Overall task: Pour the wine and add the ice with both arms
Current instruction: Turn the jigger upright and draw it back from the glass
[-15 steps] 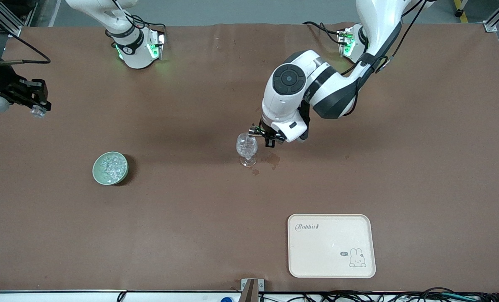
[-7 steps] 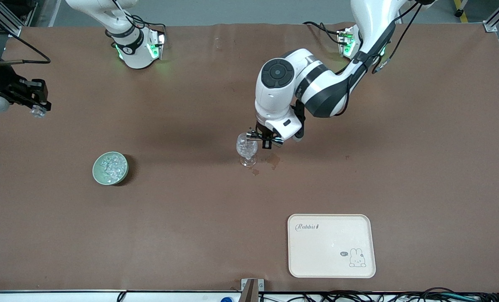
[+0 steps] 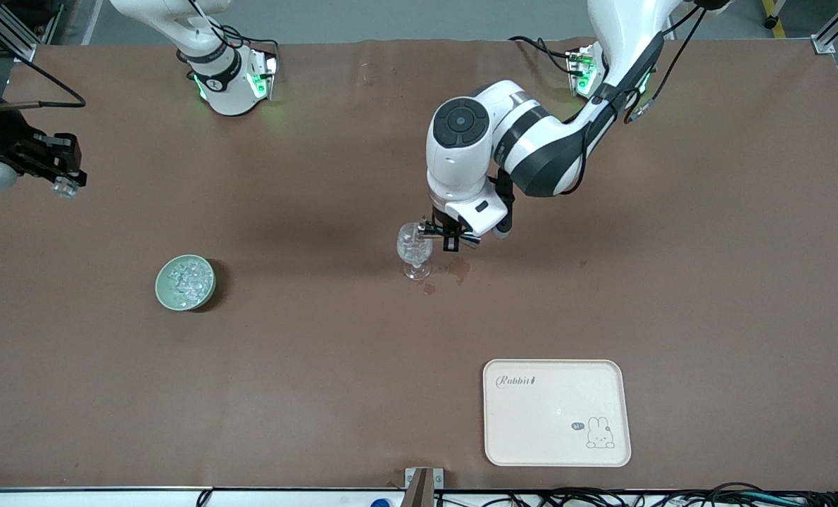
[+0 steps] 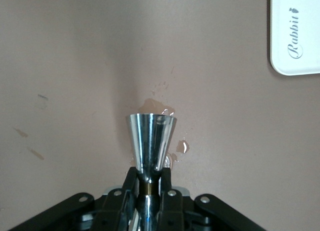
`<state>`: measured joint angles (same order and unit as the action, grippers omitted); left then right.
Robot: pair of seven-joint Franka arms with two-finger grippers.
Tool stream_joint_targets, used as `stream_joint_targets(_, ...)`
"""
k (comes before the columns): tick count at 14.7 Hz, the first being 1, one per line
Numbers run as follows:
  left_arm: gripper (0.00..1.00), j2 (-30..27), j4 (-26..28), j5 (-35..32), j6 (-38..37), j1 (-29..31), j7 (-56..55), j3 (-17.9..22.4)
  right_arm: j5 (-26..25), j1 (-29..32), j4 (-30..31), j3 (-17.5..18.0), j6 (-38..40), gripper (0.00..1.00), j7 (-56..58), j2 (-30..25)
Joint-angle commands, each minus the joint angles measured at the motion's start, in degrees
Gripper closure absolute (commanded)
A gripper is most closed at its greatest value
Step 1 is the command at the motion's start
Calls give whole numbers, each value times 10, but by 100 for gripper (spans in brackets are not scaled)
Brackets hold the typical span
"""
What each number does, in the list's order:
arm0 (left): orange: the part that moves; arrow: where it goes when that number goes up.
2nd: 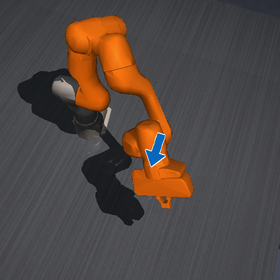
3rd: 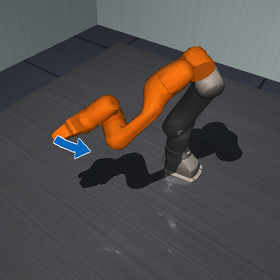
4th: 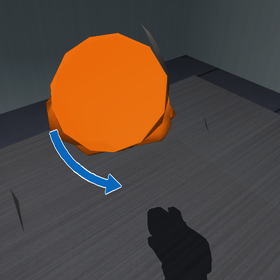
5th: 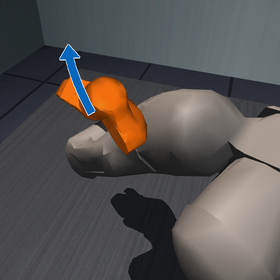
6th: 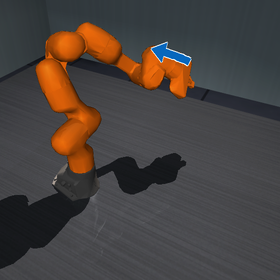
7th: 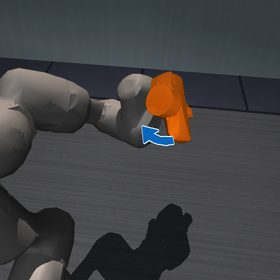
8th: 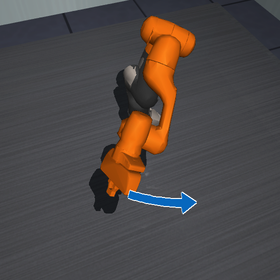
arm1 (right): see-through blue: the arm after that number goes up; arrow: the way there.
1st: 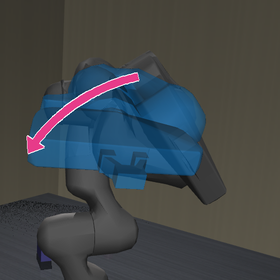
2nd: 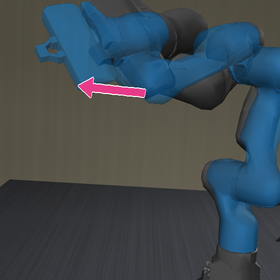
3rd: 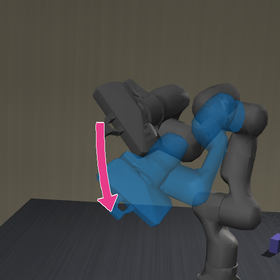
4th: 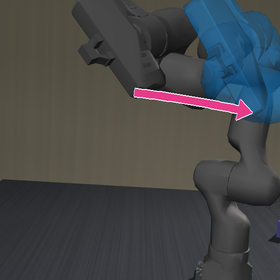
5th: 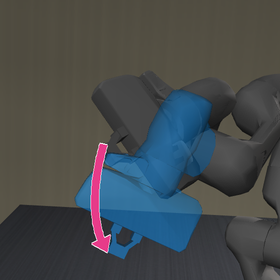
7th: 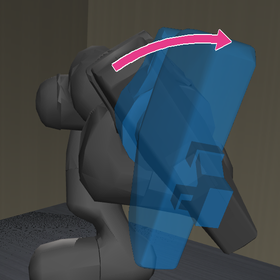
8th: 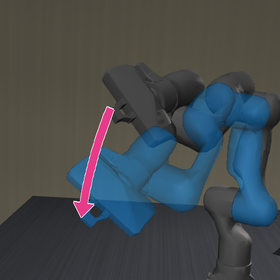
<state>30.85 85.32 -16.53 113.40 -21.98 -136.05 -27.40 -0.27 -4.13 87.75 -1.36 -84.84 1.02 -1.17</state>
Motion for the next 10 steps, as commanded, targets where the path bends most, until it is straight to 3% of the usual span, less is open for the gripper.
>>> stream_joint_targets(1,99,3,-16,-15,-16,-11,-7,5,4,2,5,1,-3,96,6,-3)
stream_joint_targets(10,99,4,-21,-37,-17,-13,-14,6,4,0,10,1,-2,96,6,-3)
